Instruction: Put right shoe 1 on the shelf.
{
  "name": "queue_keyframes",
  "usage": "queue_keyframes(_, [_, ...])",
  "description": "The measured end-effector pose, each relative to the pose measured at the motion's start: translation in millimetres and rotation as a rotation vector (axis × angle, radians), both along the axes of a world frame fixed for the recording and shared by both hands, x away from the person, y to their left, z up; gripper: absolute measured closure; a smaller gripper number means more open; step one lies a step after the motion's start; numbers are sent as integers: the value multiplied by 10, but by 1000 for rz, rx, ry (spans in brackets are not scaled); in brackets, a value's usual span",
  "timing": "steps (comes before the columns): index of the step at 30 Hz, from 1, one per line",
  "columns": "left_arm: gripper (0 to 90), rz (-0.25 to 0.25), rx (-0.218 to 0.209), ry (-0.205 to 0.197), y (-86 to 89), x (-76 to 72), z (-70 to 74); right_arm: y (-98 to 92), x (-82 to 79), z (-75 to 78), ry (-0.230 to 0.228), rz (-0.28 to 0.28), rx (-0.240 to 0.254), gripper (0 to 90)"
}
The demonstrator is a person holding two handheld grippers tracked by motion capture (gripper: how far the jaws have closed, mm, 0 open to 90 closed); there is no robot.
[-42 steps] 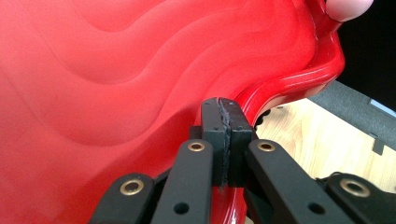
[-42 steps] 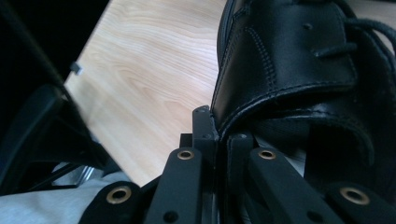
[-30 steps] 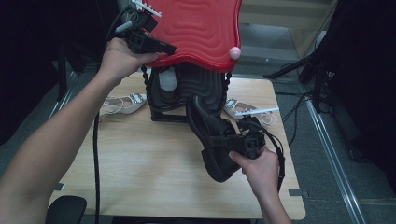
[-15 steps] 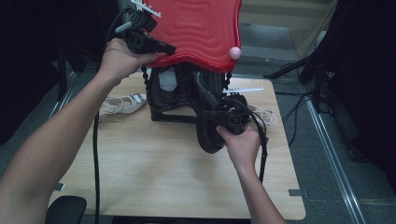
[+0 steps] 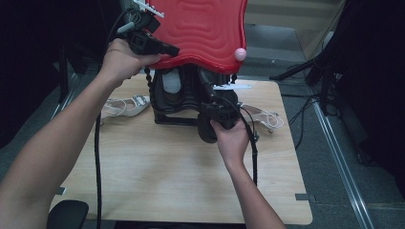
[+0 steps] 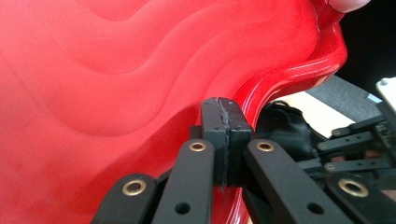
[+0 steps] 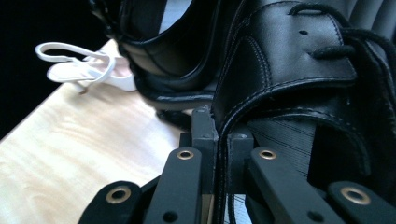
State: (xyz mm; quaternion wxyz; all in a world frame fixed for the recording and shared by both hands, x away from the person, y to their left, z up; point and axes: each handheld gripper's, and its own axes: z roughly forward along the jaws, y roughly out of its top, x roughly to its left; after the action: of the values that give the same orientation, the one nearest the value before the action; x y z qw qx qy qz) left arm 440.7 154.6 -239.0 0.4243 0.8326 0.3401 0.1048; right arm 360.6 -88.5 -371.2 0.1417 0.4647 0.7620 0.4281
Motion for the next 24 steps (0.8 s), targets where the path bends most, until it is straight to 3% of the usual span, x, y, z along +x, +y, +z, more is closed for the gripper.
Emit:
queue_keyframes(4, [900, -4, -5, -1, 5, 1, -1, 89, 109, -43, -3, -12, -7, 871])
queue_keyframes(8, [900, -6, -9, 0, 9, 1, 0, 145, 211, -50, -24, -23, 32, 867])
queue_keyframes(15, [900, -3, -17, 1, 11, -7, 2, 252, 326, -42, -54, -46, 23, 866])
queue_keyframes(19, [900, -15, -38, 4, 19, -2, 7, 273, 348, -86, -55, -40, 12, 857])
queue_keyframes(23, [900, -7, -33, -6, 17, -8, -2, 294, 331, -150, -63, -32, -5, 835])
queue_keyframes(24, [900, 1, -11, -13, 4, -14, -5, 296, 330, -149, -63, -33, -5, 830])
